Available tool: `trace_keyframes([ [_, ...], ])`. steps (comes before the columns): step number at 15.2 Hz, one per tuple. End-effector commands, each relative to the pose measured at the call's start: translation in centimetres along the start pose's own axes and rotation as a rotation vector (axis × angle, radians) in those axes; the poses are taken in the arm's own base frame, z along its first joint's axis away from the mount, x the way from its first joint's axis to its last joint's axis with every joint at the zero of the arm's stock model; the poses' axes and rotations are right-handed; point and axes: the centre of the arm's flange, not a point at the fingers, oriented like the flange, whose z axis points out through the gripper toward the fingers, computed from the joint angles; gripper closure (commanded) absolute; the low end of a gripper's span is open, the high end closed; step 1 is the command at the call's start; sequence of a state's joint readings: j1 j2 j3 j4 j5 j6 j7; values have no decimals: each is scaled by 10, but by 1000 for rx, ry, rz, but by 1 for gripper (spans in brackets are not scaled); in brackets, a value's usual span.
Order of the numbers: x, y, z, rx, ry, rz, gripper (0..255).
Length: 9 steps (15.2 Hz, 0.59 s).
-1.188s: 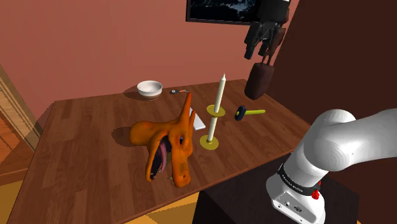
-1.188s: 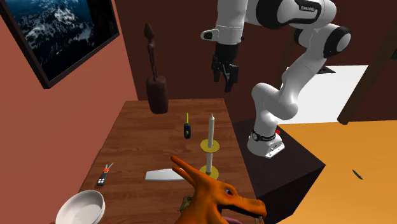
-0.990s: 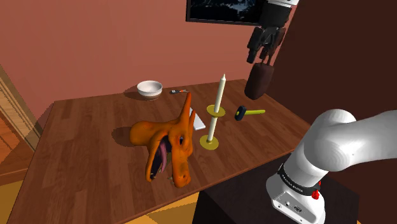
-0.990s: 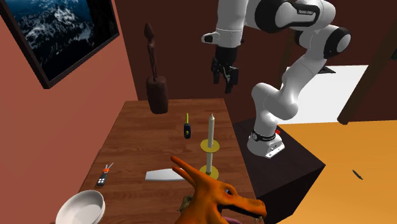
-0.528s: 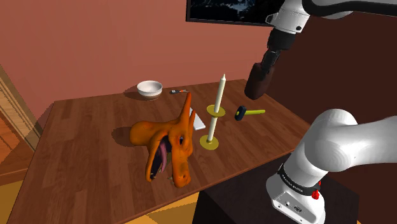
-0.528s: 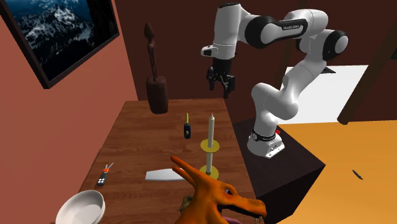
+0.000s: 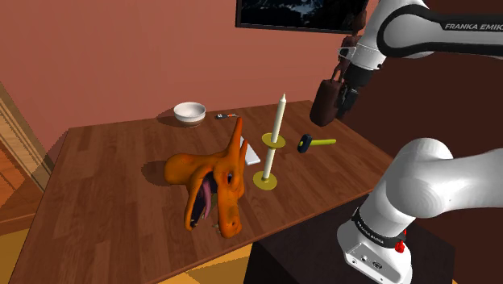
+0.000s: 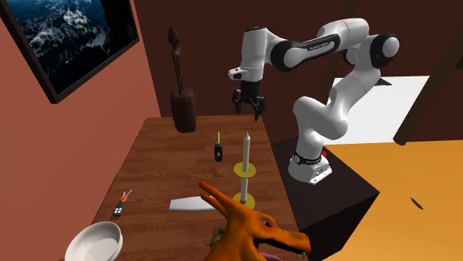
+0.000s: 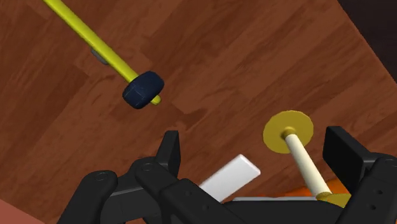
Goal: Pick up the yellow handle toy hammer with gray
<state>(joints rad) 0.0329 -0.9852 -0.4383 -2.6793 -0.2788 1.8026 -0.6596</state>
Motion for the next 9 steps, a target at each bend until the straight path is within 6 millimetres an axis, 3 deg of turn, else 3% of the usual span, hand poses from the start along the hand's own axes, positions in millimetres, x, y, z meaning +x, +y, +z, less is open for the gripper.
trace_keyframes([
  [1,-12,15,20,4,6,-71,0],
  [9,-40,91,94,26,25,-331,0],
])
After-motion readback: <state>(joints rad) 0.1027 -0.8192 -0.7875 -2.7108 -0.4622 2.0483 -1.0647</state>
